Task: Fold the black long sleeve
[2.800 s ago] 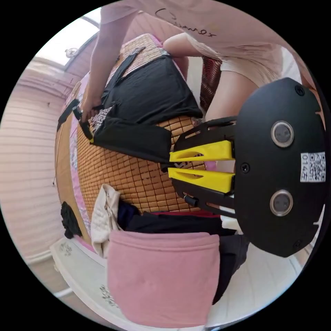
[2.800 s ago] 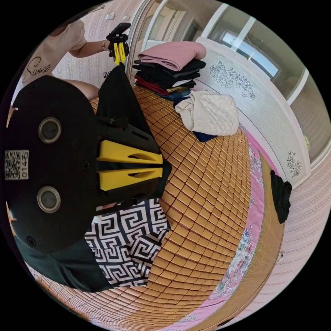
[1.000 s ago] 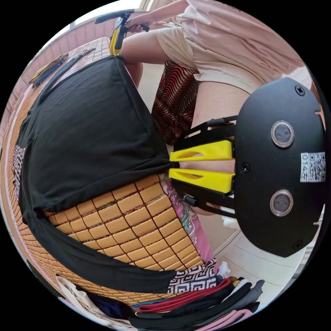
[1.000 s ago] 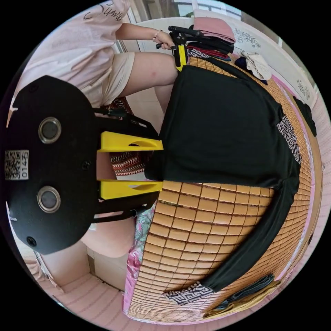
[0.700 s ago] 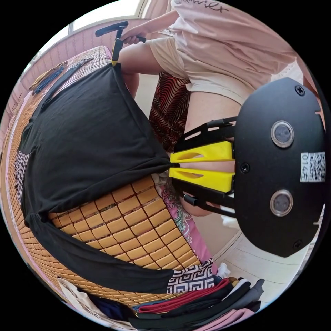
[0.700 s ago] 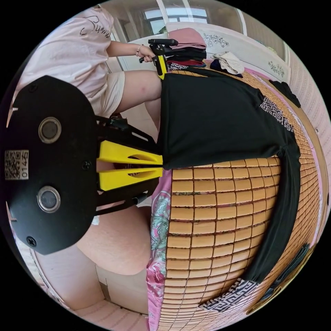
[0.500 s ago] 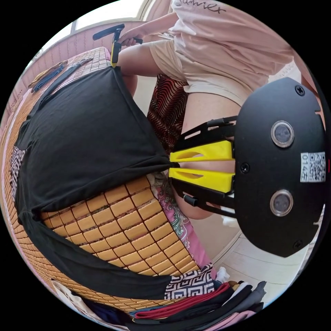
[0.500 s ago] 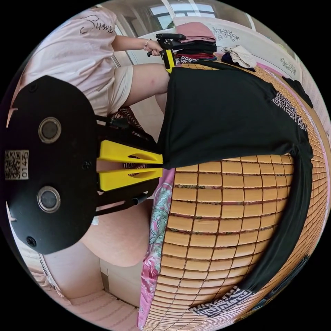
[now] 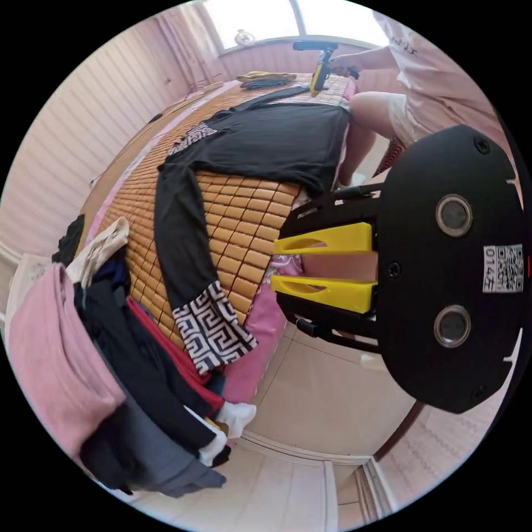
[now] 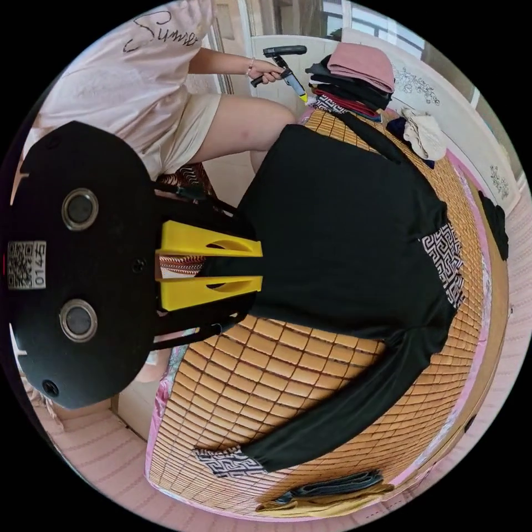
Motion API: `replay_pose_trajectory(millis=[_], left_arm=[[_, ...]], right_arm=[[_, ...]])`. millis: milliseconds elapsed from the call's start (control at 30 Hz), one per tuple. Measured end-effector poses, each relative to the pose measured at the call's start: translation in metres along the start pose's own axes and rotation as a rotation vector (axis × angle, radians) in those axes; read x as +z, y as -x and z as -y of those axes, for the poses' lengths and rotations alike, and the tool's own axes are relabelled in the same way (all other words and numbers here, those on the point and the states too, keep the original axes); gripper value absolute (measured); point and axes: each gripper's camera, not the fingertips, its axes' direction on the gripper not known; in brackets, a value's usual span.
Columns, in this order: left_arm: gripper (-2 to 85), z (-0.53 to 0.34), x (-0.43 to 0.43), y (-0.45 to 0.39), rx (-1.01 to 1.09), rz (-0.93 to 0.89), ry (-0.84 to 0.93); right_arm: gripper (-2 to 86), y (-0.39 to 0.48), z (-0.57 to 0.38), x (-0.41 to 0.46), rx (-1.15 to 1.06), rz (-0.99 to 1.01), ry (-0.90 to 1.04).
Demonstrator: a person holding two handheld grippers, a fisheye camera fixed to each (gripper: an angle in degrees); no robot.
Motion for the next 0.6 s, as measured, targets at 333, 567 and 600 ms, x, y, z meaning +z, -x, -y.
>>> replay_pose_trajectory(millis=[333, 567, 600], left_arm=[[8.5, -0.041, -0.001, 0.088, -0.404, 0.026, -0.439], [10.8, -0.064, 0.006, 0.115, -0.516, 0.088, -0.485], [10.8, -0.066, 0.007, 0.118, -0.502, 0.093, -0.485]], right_arm=[[7.9, 0.248, 0.132, 0.04, -0.673, -0.06, -0.157], [8.5, 0.381, 0.153, 0.088, -0.974, -0.15, -0.109], [8.6, 0.397, 0.153, 0.097, -1.011, -0.165, -0.108]])
